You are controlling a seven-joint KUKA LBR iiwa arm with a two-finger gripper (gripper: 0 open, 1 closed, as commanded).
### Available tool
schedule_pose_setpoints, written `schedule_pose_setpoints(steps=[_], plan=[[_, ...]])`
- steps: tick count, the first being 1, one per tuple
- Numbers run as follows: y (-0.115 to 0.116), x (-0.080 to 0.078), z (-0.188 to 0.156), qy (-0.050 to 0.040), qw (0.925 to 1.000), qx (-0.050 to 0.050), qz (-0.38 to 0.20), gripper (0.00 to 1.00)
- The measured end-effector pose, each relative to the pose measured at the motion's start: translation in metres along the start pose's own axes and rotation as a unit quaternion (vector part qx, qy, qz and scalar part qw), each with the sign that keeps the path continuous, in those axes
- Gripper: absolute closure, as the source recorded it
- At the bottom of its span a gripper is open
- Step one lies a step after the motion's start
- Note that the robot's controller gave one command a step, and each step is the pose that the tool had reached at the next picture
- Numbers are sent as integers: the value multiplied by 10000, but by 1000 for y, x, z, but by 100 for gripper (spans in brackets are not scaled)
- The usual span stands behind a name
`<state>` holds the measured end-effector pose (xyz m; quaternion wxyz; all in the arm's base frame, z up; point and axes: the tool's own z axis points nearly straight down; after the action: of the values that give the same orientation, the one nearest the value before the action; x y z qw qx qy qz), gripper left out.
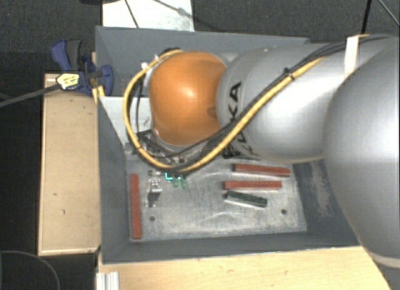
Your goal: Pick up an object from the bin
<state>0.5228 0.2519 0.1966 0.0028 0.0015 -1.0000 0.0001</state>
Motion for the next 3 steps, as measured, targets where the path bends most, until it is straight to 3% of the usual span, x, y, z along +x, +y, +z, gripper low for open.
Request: schedule_pose_setpoints(steps=[1, 2, 3], plan=[[-1, -2, -4, -38, 10000, -8, 21, 0], [-2, -37, 32, -88, 9994, -27, -334, 0], [-5, -39, 123, -49, 9973, -8, -735, 0]])
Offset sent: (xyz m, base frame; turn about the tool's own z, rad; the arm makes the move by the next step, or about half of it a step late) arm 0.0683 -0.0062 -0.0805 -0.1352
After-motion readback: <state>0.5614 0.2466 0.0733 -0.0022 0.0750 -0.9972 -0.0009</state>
